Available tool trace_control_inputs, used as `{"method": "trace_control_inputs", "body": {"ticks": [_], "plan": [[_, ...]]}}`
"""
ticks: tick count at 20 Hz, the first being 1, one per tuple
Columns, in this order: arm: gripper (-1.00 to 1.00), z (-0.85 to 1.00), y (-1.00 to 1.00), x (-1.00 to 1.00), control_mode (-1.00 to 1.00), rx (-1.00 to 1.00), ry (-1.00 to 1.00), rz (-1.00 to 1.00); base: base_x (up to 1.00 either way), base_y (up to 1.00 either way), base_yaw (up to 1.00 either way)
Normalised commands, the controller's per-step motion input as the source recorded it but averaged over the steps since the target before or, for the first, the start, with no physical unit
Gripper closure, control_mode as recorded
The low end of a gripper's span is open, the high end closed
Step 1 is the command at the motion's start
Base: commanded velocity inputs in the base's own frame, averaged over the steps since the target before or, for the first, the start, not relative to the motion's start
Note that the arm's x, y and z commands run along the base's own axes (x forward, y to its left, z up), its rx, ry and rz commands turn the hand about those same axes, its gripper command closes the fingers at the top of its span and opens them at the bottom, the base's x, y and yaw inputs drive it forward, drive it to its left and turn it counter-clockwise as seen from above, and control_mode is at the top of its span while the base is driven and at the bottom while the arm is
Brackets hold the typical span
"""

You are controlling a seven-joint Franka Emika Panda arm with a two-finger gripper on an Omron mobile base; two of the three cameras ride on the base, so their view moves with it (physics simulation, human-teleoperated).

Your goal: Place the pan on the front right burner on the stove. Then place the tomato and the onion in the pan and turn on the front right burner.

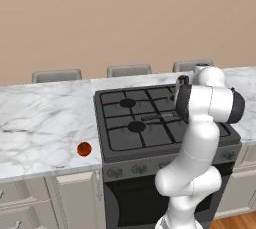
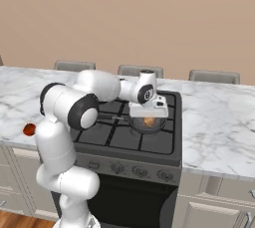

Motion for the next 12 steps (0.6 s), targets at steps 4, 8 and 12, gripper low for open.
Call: {"method": "trace_control_inputs", "body": {"ticks": [4, 8, 12], "plan": [[-1.0, 0.33, 0.0, -0.36, -1.0, 0.0, -0.01, 0.0, 0.0, 0.0, 0.0], [-1.0, 0.59, 0.15, -0.49, -1.0, 0.0, -0.08, 0.0, 0.0, 0.0, 0.0], [-1.0, 0.49, 0.33, -0.51, -1.0, 0.0, -0.06, 0.0, 0.0, 0.0, 0.0]]}}
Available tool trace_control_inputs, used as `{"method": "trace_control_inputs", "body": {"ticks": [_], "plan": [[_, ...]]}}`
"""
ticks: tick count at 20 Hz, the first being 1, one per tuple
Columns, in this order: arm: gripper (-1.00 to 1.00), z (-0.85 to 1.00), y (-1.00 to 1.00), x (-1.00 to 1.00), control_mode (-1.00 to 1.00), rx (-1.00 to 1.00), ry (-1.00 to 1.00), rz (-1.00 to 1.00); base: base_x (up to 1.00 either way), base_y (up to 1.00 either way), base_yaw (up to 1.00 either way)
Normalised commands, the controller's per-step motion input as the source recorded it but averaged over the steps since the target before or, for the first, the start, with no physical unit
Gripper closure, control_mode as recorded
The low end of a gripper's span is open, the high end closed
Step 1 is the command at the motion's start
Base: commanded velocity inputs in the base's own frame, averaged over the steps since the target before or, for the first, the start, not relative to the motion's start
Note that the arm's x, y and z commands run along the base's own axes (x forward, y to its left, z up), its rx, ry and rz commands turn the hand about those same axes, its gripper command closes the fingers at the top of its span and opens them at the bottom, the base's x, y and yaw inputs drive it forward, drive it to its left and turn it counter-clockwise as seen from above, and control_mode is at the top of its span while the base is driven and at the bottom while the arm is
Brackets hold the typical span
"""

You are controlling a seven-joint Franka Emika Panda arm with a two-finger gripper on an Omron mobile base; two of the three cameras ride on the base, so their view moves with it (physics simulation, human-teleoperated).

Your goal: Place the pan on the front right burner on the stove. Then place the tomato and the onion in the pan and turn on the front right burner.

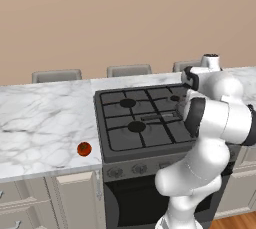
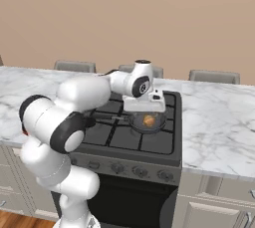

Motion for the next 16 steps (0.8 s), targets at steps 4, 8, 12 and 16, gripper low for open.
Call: {"method": "trace_control_inputs", "body": {"ticks": [4, 8, 12, 16], "plan": [[-1.0, 0.32, 0.44, -0.5, -1.0, 0.0, -0.02, 0.0, 0.0, 0.0, 0.0], [-1.0, 0.33, 0.42, -0.46, -1.0, 0.0, -0.01, 0.0, 0.0, 0.0, 0.0], [-1.0, 0.42, 0.36, -0.38, -1.0, 0.0, 0.0, 0.03, 0.0, 0.0, 0.0], [-1.0, 0.34, 0.44, -0.38, -1.0, 0.0, 0.0, 0.08, 0.0, 0.0, 0.0]]}}
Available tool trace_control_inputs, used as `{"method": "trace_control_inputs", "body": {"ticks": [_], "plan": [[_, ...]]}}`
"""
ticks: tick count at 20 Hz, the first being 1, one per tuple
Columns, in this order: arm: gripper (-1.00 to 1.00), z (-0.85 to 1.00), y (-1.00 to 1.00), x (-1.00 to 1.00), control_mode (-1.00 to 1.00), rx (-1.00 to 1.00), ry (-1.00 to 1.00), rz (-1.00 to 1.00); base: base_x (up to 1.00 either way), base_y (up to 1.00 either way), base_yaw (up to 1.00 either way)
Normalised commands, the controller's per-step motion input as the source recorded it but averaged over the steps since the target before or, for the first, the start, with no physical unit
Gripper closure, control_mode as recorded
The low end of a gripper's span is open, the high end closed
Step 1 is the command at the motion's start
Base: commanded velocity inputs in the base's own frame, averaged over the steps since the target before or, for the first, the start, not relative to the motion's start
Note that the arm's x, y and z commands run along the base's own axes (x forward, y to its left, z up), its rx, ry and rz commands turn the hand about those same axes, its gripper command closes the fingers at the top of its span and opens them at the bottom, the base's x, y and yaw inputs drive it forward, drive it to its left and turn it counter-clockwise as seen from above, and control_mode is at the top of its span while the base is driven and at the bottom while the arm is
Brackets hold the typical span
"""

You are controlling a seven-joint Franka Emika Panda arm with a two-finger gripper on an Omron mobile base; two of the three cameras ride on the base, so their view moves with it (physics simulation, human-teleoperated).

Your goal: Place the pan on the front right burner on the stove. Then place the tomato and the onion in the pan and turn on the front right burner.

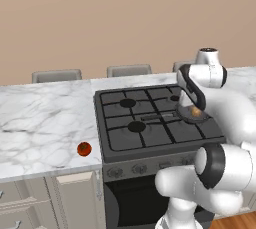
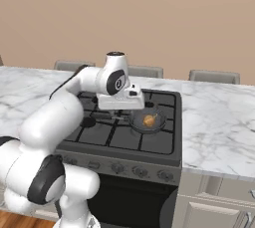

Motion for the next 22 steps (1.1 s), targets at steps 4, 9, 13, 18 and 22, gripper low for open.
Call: {"method": "trace_control_inputs", "body": {"ticks": [4, 9, 13, 18, 22], "plan": [[-1.0, 0.24, 0.45, -0.38, -1.0, 0.0, 0.0, 0.09, 0.0, 0.0, 0.0], [-1.0, 0.21, 0.46, -0.37, -1.0, 0.0, 0.0, 0.09, 0.0, 0.0, 0.0], [-1.0, 0.12, 0.52, -0.34, -1.0, 0.0, 0.0, 0.1, 0.0, 0.0, 0.0], [-1.0, 0.08, 0.52, -0.31, -1.0, 0.0, 0.0, 0.11, 0.0, 0.0, 0.0], [-1.0, 0.04, 0.54, -0.24, -1.0, 0.02, -0.02, 0.12, 0.0, 0.0, 0.0]]}}
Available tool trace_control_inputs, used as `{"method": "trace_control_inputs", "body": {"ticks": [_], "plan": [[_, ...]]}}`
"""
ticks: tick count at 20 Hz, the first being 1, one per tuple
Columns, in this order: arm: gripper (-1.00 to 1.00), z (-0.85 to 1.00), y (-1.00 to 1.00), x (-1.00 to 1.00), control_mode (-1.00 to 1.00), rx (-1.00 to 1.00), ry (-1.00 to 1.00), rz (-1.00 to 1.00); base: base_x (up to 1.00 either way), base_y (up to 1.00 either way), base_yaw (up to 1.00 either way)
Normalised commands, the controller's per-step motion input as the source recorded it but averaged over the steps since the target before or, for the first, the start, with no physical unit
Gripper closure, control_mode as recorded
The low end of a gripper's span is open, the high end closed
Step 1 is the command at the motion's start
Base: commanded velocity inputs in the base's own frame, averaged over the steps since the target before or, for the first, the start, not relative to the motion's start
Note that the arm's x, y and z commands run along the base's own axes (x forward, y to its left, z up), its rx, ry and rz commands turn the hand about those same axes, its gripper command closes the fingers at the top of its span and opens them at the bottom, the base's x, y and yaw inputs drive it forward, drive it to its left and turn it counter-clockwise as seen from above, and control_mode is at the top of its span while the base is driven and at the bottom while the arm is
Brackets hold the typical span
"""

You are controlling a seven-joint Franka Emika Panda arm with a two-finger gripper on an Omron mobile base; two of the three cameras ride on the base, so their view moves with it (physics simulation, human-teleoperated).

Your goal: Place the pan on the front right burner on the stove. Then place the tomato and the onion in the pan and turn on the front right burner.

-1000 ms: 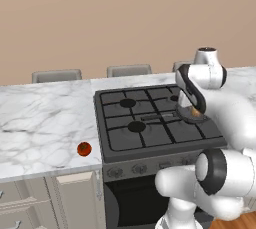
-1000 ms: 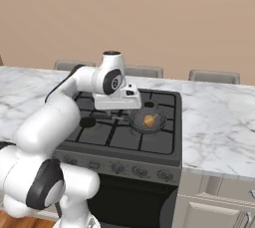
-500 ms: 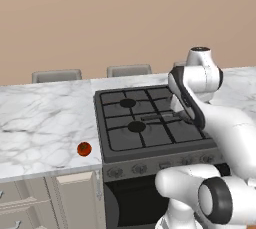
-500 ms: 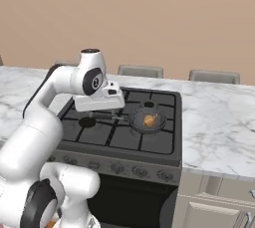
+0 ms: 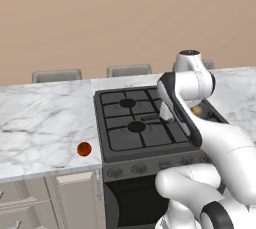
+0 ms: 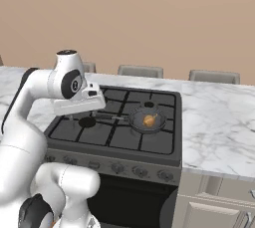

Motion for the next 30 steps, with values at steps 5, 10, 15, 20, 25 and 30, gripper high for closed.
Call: {"method": "trace_control_inputs", "body": {"ticks": [5, 10, 15, 20, 25, 30], "plan": [[-1.0, 0.0, 0.55, -0.08, -1.0, 0.09, 0.0, 0.14, 0.0, 0.0, 0.0], [-1.0, 0.0, 0.54, -0.01, -1.0, 0.1, 0.0, 0.13, 0.0, 0.0, 0.0], [-1.0, 0.0, 0.54, -0.05, -1.0, 0.03, 0.0, 0.09, 0.0, 0.0, 0.0], [-1.0, 0.0, 0.64, -0.07, -1.0, -0.02, 0.0, 0.05, 0.0, 0.0, 0.0], [-1.0, -0.04, 0.63, -0.02, -1.0, -0.01, 0.0, 0.08, 0.0, 0.0, 0.0], [-1.0, -0.18, 0.47, 0.0, -1.0, 0.0, 0.0, 0.07, 0.0, 0.0, 0.0]]}}
